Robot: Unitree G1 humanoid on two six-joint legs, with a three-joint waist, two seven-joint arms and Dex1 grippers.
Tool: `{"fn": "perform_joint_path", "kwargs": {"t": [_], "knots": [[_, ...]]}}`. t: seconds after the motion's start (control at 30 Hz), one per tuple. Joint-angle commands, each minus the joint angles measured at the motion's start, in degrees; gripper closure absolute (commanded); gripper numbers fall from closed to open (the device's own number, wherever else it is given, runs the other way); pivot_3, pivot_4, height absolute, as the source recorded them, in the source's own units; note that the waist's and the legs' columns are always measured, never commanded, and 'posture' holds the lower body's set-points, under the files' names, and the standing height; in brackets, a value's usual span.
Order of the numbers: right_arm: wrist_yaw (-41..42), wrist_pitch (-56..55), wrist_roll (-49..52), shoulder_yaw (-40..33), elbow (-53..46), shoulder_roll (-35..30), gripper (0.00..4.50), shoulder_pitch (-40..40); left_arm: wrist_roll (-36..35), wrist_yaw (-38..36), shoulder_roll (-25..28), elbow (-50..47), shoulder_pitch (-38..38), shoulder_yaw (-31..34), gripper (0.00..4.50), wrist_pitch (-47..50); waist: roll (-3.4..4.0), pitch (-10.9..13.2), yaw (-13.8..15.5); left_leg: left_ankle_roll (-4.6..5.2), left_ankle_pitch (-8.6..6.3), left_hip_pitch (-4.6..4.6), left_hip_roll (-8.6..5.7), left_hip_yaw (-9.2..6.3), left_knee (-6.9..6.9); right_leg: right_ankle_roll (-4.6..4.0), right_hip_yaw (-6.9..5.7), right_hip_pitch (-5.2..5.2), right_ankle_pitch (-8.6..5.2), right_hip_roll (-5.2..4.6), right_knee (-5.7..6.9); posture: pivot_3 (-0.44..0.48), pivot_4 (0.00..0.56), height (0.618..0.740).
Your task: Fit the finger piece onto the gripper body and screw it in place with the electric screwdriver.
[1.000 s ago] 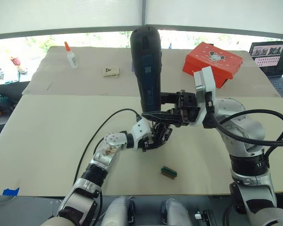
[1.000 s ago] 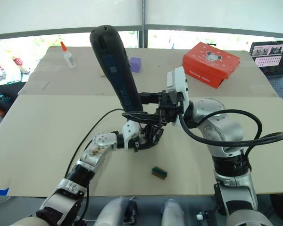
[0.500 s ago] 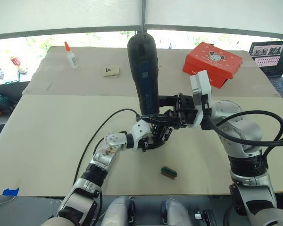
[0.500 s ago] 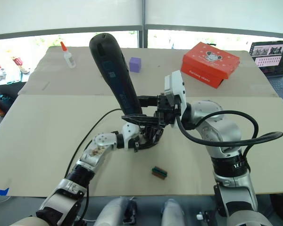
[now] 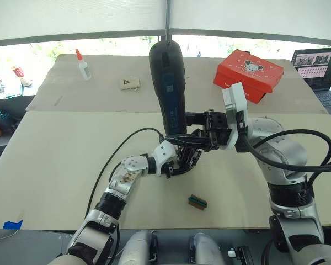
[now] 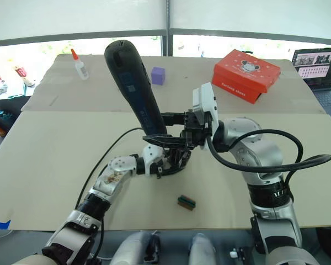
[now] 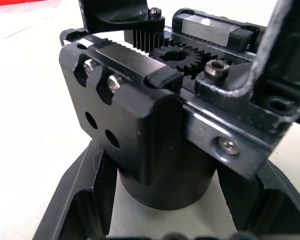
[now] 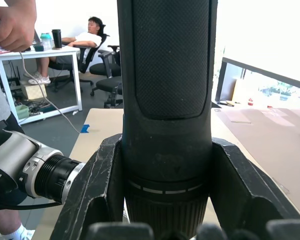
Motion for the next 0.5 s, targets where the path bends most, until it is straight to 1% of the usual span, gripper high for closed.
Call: {"fn": "perform_joint_path", "kwargs": {"t": [0.03,0.5], "knots": [[0.37,-2.63,0.87,-2.11,-1.17,-0.32,2.56,-2.0,-1.07,-0.17,-0.23,-2.01,-0.13,0.58,2.17,-0.61,0.0,0.0,0.0,0.0,0.0,0.0,0.0,0.0,0.0,0.0,0.0,0.0,0.0,0.0,0.0,0.0,0.15,0.74],[1.15,-3.5,0.71,-2.23,-0.97,-0.43,2.56,-1.37,-1.01,0.11,-0.59,-1.82,-0.23,0.6,2.17,-0.46,0.0,0.0,0.02,0.0,0.0,0.0,0.0,0.0,0.0,0.0,0.0,0.0,0.0,0.0,0.0,0.0,0.15,0.74]]}}
